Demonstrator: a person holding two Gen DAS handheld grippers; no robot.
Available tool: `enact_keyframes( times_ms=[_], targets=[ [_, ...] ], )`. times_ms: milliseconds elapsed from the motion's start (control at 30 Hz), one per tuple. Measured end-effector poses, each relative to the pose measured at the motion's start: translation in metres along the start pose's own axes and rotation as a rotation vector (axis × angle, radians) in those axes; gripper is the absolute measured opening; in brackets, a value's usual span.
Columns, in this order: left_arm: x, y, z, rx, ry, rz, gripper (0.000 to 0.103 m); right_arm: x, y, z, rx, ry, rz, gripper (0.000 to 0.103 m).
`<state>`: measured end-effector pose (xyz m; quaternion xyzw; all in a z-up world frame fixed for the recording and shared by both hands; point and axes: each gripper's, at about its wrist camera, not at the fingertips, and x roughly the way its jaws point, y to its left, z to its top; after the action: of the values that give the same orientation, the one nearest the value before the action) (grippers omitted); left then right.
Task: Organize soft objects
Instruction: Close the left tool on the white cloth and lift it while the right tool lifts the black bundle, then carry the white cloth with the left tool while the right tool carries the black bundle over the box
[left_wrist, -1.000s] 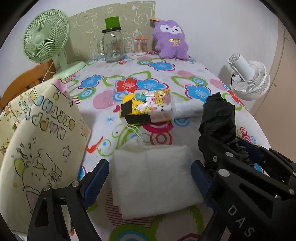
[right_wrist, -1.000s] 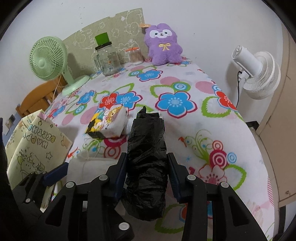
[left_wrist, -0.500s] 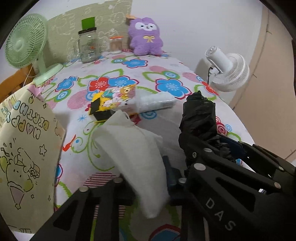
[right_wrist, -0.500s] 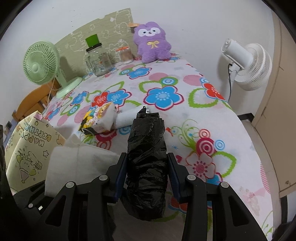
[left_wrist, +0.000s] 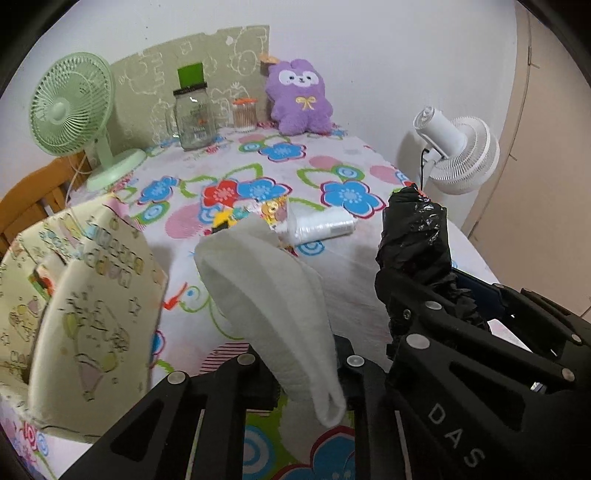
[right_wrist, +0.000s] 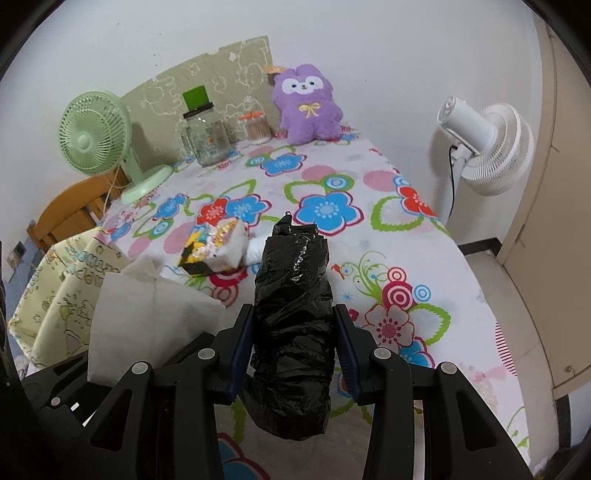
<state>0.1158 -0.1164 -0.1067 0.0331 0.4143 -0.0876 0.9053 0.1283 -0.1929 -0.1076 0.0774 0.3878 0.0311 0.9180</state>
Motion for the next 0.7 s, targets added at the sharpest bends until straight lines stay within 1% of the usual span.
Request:
enact_keyframes(
  times_ms=[467, 700],
  targets=[
    [-0.053, 0.005, 0.008, 0.010, -0.099, 0.020, 0.013, -0.052, 0.020, 0.011, -0.035, -0.093, 0.003, 0.045],
    [-0.076, 0.008, 0.009, 0.013, -0.136, 0.018, 0.013, -0.077, 0.031, 0.013, -0.050, -0.129, 0.009, 0.045]
  ],
)
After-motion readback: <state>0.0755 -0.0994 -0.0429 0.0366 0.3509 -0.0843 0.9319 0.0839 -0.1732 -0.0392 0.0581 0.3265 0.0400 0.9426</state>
